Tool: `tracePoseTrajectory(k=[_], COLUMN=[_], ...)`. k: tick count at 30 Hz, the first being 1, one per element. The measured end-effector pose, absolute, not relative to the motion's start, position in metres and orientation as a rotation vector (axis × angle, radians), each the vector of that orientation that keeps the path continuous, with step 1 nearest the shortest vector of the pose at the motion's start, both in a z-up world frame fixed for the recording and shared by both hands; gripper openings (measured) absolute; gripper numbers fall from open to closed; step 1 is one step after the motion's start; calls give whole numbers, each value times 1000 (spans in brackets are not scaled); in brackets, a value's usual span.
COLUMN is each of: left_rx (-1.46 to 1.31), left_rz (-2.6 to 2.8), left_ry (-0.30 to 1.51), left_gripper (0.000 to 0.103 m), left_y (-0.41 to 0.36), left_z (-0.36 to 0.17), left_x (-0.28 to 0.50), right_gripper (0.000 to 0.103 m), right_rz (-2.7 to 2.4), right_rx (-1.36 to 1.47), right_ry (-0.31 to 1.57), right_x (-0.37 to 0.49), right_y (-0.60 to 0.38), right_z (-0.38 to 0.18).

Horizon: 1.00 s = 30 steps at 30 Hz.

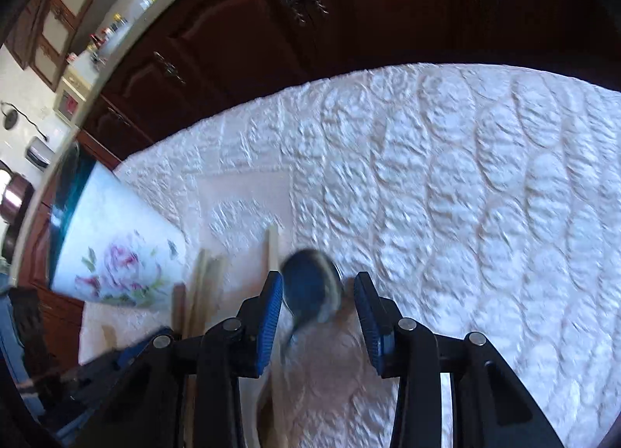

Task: Organize utensils
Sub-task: 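Grasp a wooden chopstick with the left tool while the right tool grasps the metal spoon, then lift the chopstick with the left tool while the right tool carries the spoon over the holder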

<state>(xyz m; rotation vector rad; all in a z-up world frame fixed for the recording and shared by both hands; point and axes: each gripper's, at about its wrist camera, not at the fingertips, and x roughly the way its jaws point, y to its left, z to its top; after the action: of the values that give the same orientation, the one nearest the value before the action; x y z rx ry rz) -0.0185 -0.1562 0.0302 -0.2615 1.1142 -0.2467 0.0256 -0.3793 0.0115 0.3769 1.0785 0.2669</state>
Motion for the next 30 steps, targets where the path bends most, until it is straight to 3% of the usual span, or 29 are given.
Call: tracePoseTrajectory(k=[1,2,6,11,18,20,22,26,27,28,30], left_rx=[-258,-250,-232,-246,-337,-371,-382,-331,-304,-278,-305], left_rz=[-247,-250,-261,-244,-194,-194,-180,-163,-163,-167,-196], left_ry=[1117,1119,1139,1167,1183,1178,1167,1173,1168,1179,1174], left_gripper=[10,10,10,11,15,34,46,43,33,14,13], left_y=[-156,-156,-150,-122,-99,-94,-96,-108,-110,-111,-104], left_z=[29,29,29,30,26,28,32,34,35,35,40], left_x=[-17,-17,-27,-47,-40,-34,-27,-6,-5,-5,-8], right_gripper=[11,5,2,2,4,10,22,19,6,3,3], right_rz=[286,298,292,253,206,212,233,270,263,256,254], right_rx=[397,405,369,351,418,472,505,467,438,410,388], right_ry=[1078,1079,1058,1021,1133,1157,1147,1122,1115,1106,1067], right_x=[29,32,15,-27,-51,-49,-46,-38,-38,-41,-45], right_y=[-380,-381,-389,-417,-461,-468,-471,-463,-457,-452,-448], right_z=[11,11,21,34,17,10,8,11,11,13,24])
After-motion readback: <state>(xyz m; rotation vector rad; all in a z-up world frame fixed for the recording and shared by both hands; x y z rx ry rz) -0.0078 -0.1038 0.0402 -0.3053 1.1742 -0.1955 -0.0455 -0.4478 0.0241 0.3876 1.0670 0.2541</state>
